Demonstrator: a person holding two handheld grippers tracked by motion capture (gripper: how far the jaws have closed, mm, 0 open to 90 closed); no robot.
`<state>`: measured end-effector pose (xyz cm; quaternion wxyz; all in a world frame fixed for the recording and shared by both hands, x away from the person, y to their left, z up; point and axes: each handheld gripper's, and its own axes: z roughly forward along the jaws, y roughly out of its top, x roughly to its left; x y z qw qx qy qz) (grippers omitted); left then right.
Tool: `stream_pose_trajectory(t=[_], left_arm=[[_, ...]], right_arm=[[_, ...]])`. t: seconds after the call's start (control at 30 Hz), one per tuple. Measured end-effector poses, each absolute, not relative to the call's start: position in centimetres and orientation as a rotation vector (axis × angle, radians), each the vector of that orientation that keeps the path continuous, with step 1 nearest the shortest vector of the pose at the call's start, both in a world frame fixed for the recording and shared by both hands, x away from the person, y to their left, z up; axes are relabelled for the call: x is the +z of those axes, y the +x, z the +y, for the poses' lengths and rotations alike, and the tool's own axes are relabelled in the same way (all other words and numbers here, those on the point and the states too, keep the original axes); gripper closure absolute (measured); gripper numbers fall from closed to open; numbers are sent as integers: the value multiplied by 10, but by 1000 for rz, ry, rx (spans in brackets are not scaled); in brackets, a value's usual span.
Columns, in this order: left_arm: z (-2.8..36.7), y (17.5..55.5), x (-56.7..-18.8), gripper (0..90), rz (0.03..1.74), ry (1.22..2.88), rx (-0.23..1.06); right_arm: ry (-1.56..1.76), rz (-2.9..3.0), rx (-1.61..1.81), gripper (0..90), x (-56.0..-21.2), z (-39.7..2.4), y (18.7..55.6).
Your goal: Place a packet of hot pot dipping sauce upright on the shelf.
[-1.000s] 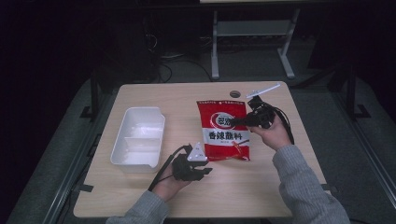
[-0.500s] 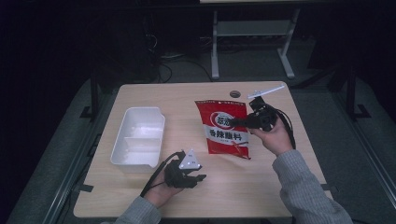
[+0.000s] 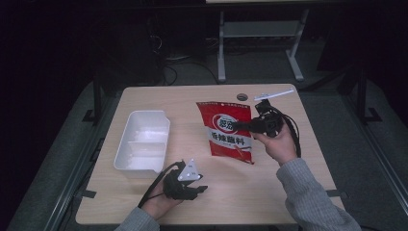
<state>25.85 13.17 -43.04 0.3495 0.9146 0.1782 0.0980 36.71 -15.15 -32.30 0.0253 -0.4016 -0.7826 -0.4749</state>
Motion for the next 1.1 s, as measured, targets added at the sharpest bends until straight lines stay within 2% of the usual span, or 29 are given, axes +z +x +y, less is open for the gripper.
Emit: stream_pose_trajectory(t=[0.53, 1.1], left_arm=[[146, 252, -434, 552, 467, 2367, 250], [164, 239, -436, 529, 461, 2366, 246]], right_arm=[[-1206, -2337, -1562, 893, -308, -127, 357], [-1059, -2308, -1629, 893, -290, -59, 355]])
